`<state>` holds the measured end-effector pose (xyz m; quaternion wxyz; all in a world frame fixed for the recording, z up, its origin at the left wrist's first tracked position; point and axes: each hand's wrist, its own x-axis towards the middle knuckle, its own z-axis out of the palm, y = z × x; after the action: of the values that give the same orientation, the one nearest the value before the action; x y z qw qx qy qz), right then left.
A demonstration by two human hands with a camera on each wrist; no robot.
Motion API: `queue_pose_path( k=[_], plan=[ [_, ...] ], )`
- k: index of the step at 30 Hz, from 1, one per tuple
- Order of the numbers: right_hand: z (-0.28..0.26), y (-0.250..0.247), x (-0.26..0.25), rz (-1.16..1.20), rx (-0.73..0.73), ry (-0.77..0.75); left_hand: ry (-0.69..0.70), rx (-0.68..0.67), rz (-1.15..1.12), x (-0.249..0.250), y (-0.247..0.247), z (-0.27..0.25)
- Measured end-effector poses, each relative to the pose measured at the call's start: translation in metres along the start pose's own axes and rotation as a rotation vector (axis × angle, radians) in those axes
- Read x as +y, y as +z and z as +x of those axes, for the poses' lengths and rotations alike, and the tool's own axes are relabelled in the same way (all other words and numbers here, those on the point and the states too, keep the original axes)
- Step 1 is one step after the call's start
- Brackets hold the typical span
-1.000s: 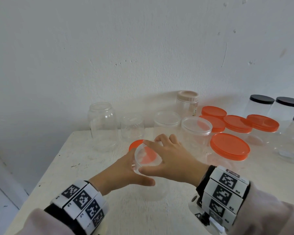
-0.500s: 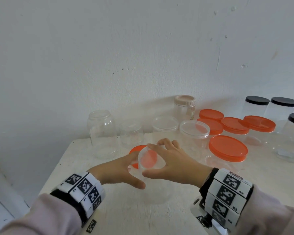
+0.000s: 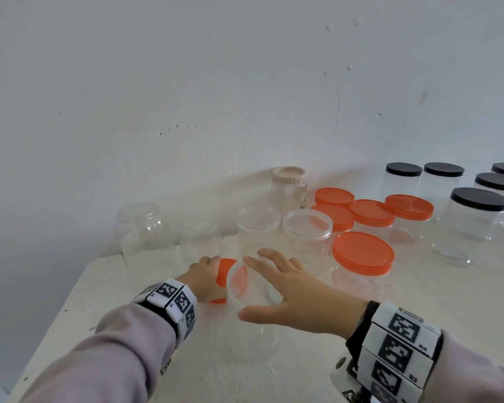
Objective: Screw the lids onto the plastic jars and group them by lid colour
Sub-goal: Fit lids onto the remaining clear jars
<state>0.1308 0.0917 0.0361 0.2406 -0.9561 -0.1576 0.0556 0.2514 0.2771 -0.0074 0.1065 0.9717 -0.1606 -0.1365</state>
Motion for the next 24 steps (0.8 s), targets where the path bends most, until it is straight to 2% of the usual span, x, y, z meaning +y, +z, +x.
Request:
queue_pose_path(
  k=[3,14,20,24],
  plan=[
    [-0.006,-0.001,0.003,0.014,-0.009,0.005,-0.041,-0.011,0.061,0.003,0.004,0.005],
    [-0.005,-0.002,0.006,0.104,0.014,-0.027,-0.125,0.018,-0.038,-0.012,-0.003,-0.003],
    [0.016,-0.007,0.004,0.118,0.092,-0.034,-0.101,0.179,-0.198,-0.041,-0.026,-0.030],
    [0.035,-0.010,0.000,0.158,0.133,0.012,-0.103,0.236,-0.282,-0.054,-0.032,-0.055]
  ],
)
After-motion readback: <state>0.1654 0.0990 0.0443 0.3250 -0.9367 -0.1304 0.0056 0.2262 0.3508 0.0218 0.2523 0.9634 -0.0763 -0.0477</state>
